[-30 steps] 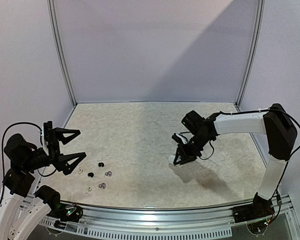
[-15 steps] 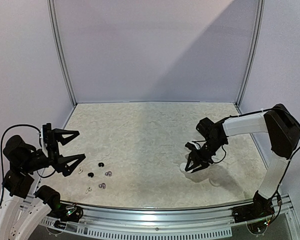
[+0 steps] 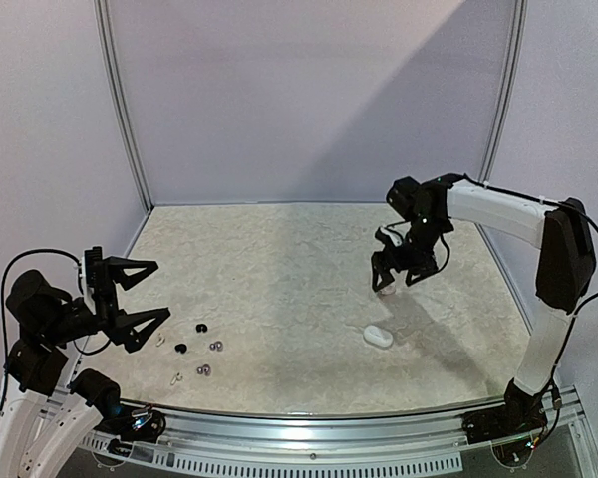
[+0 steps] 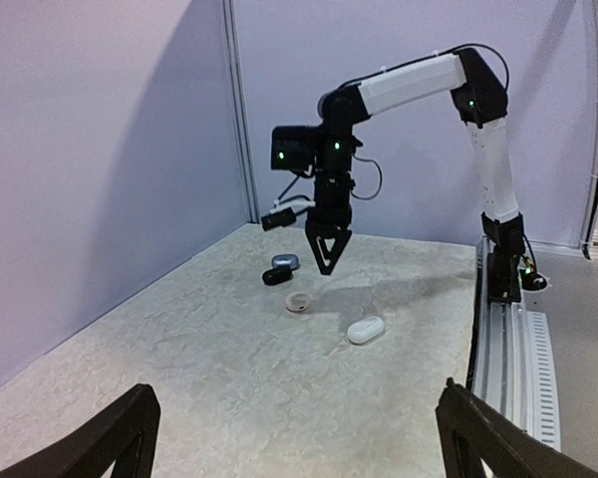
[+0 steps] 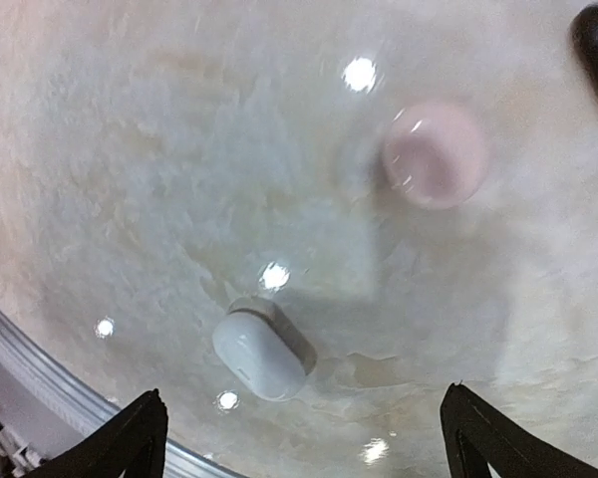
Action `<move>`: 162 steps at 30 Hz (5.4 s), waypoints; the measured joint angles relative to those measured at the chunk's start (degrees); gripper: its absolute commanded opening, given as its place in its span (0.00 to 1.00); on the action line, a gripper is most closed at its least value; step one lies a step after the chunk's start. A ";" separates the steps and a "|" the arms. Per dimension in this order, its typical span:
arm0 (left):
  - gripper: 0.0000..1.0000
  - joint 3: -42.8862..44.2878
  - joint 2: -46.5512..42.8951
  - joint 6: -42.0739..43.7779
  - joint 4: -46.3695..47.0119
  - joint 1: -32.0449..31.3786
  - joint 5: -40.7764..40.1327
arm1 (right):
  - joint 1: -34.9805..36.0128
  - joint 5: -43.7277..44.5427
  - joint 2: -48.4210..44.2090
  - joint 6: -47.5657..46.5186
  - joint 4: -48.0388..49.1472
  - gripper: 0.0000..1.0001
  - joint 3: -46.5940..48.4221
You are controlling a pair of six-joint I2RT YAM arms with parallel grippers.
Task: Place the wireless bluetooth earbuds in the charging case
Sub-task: Place the charging case with the earbuds at the center of the board, then pick up the charging case from the center of the board, then pass from the right arm to the left, then pass from the left arm to the right
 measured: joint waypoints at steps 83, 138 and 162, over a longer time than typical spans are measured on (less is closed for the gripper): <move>0.71 5.03 11.91 -30.14 3.08 -0.11 -0.37 | 50.58 41.13 12.35 -59.54 51.49 0.28 25.81; 0.00 5.07 12.94 -18.75 7.28 -1.22 9.86 | 36.11 -22.62 13.25 -11.19 39.50 0.00 30.60; 0.77 51.15 58.99 24.76 -54.90 2.54 -20.28 | 30.08 1.95 5.09 -0.07 46.23 0.00 8.52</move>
